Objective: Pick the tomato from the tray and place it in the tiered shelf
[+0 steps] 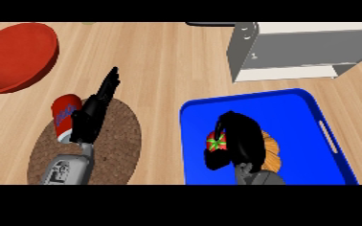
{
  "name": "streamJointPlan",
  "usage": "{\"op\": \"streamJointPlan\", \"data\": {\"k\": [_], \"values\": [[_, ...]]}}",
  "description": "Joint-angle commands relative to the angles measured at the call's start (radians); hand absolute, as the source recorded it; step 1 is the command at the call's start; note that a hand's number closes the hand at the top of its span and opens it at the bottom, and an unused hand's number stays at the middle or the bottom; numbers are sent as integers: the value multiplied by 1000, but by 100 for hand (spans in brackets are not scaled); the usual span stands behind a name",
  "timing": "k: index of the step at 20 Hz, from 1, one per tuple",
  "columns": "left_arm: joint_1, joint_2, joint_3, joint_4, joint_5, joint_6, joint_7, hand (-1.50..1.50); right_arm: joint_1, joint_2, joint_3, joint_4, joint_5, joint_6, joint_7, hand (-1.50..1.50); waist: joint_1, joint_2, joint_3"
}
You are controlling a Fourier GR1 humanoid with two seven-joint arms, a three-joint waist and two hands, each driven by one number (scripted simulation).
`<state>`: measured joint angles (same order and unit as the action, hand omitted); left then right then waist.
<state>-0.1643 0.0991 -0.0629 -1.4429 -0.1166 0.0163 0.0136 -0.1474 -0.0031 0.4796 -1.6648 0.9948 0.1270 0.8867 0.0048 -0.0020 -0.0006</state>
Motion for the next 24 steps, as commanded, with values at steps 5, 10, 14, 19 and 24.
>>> {"op": "streamJointPlan", "data": {"k": [5,10,14,19,24], "values": [[-23,3,15,30,-7,3,-3,0,12,3,161,-216,-96,-124,-38,150,-9,1,1],[-40,11,23,-1,12,-18,57,0,-95,3,244,-391,-45,-177,146,150,-5,-1,0],[-9,-23,-5,-32,-18,20,59,0,-172,3,179,-579,-12,-42,278,150,-8,-2,0],[-15,17,39,8,12,-19,18,0,-305,3,142,-619,116,43,401,150,-9,-3,-2],[3,13,31,-24,7,-19,31,0,-445,3,-18,-637,117,144,388,150,-5,-2,-1]]}}
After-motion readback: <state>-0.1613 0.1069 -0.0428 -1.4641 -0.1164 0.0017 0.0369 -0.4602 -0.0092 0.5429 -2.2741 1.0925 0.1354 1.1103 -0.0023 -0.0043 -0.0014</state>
